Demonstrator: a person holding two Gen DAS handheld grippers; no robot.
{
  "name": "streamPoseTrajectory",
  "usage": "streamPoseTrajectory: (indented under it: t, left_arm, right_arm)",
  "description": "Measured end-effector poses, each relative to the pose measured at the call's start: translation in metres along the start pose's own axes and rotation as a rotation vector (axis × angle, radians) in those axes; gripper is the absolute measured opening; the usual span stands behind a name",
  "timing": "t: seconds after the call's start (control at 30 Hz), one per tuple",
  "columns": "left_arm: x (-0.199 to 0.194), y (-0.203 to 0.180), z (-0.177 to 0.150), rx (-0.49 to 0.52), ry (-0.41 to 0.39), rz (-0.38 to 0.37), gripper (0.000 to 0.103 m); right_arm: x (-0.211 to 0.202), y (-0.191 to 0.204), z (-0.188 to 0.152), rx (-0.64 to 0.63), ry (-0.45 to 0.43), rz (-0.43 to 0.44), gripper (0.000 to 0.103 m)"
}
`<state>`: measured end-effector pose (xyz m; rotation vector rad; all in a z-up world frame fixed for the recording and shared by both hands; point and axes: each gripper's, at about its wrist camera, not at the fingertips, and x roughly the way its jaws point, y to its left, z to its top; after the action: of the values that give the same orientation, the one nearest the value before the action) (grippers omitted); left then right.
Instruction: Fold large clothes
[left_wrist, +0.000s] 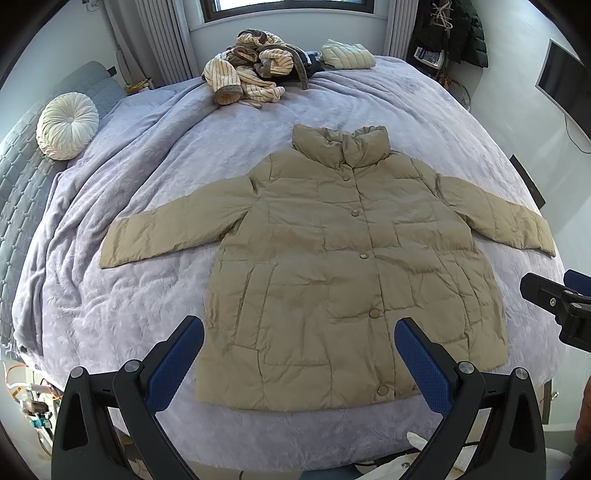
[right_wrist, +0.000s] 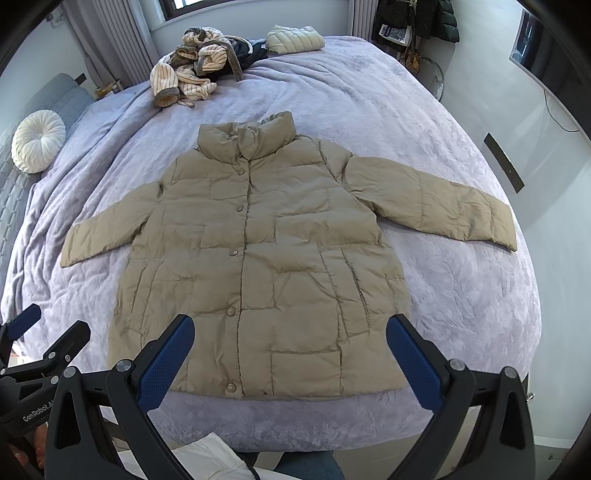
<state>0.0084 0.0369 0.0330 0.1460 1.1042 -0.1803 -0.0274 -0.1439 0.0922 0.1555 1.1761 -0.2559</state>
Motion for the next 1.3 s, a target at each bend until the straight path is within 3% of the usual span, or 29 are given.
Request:
streamPoseTrajectory:
  t: [1.3]
  left_arm:
    - [0.0, 0.0003, -0.0014, 0.001, -0.001, 0.0, 0.103]
  right_arm:
    - [0.0001, 0.0001, -0.0012, 0.003, 0.001, 0.003, 0.103]
